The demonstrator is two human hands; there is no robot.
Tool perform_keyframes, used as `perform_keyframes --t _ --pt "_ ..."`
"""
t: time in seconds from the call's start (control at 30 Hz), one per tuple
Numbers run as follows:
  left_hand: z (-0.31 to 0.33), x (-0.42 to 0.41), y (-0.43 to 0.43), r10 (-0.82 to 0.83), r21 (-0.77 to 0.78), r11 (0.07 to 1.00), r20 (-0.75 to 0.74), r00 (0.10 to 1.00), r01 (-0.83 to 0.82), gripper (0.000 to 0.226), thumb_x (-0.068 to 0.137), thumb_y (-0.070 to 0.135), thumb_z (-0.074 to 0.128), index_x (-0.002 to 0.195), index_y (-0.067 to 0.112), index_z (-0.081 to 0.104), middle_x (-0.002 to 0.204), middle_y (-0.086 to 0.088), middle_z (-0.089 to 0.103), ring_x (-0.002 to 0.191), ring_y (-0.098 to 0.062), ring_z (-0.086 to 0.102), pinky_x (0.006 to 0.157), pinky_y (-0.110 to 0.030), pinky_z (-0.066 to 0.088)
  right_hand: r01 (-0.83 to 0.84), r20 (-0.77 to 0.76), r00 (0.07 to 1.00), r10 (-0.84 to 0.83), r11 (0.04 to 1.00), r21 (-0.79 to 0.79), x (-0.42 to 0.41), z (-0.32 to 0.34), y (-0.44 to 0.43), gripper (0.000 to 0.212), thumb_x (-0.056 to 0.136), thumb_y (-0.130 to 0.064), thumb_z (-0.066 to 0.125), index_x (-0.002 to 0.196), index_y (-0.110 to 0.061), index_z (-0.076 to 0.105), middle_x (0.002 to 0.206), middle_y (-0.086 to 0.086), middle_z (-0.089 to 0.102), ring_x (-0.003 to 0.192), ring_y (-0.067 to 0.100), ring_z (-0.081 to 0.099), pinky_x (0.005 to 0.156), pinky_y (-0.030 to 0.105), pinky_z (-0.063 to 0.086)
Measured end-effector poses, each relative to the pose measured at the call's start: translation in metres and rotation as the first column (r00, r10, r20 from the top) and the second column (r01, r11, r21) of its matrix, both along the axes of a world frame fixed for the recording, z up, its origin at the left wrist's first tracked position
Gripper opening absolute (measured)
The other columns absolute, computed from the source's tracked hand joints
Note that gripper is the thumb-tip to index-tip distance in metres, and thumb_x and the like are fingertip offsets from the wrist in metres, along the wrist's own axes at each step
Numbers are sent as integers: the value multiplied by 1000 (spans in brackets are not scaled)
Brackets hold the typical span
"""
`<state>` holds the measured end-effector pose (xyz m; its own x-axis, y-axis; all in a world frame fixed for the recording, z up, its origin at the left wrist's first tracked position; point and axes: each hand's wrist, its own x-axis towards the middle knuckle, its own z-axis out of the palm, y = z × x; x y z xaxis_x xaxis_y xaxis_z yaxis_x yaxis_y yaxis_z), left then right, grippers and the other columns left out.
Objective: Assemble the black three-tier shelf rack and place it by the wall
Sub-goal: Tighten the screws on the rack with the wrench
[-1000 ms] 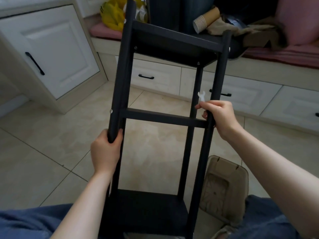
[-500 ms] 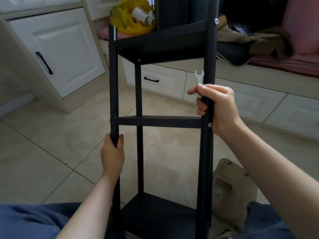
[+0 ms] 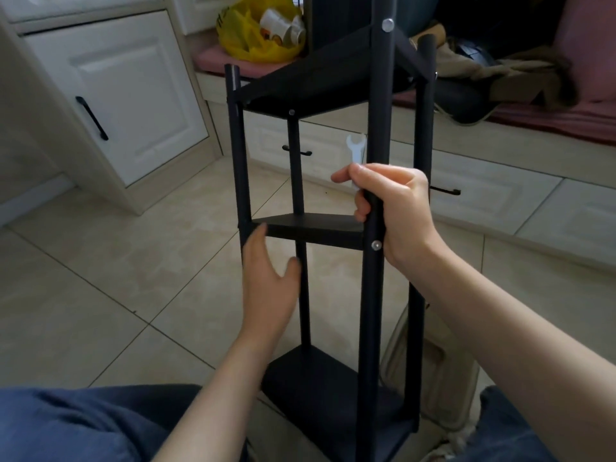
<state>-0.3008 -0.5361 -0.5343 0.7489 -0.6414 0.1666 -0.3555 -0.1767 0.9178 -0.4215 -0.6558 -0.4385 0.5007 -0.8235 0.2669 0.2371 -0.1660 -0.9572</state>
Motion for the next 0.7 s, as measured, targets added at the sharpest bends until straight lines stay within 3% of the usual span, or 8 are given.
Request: perform_keyframes --t 0.07,0.17,0.23,0.37,0.43,0.53,0.63,0.7 --pt "7 -31 5 -38 -67 997 -32 999 36 40 99 27 61 136 36 49 129 38 48 121 15 46 95 -4 41 28 1 1000 -28 1000 9 4 1 1 21 96 -17 62 87 -7 78 57 7 48 53 16 44 60 24 43" --pt "11 -70 11 -207 -114 975 -162 965 190 13 103 38 51 116 38 56 107 27 61 103 8 60 78 -5 47 46 -12 999 -46 999 -19 11 2 8 22 96 -17 62 83 -12 78 54 6 47 52 14 46 91 37 42" --pt "12 -85 11 -303 -164 949 -231 925 270 17 101 47 48 110 35 56 100 16 64 91 -5 65 76 -12 51 39 -26 999 -41 997 -72 16 4 14 23 96 -17 61 81 -16 78 54 7 48 52 14 47 102 50 38" --pt "12 -85 10 -180 -180 973 -206 962 144 20 97 46 54 93 26 54 69 5 58 57 -15 55 53 -32 47 -21 -96 995 6 987 -162 24 13 23 19 96 -14 62 86 -11 78 51 -5 54 52 19 49 64 35 47" --pt "8 -78 10 -92 -183 981 -179 979 59 22 99 37 58 83 23 52 58 7 50 50 -9 45 48 -38 40 -100 -183 981 58 969 -227 27 18 27 17 95 -14 63 88 -11 78 62 1 65 57 25 55 65 38 52" --pt "5 -71 11 -58 -220 975 -197 979 13 26 98 36 62 78 24 51 56 4 44 49 -16 42 46 -46 39 -199 -253 959 130 942 -271 27 21 27 18 95 -15 63 88 -12 79 84 26 67 79 40 60 74 51 53" --pt "5 -67 13 -51 -247 969 -205 978 -1 27 90 51 62 74 32 51 57 1 45 49 -21 42 44 -46 38 -220 -270 952 142 933 -284 23 22 29 18 93 -15 65 86 -12 81 88 16 68 88 26 64 84 48 54" --pt "3 -65 12 -50 -252 968 -192 980 0 27 85 59 57 72 36 51 56 2 44 48 -21 41 43 -45 38 -228 -309 942 134 928 -294 20 21 29 17 93 -17 65 86 -15 81 84 1 72 89 11 66 84 37 55"
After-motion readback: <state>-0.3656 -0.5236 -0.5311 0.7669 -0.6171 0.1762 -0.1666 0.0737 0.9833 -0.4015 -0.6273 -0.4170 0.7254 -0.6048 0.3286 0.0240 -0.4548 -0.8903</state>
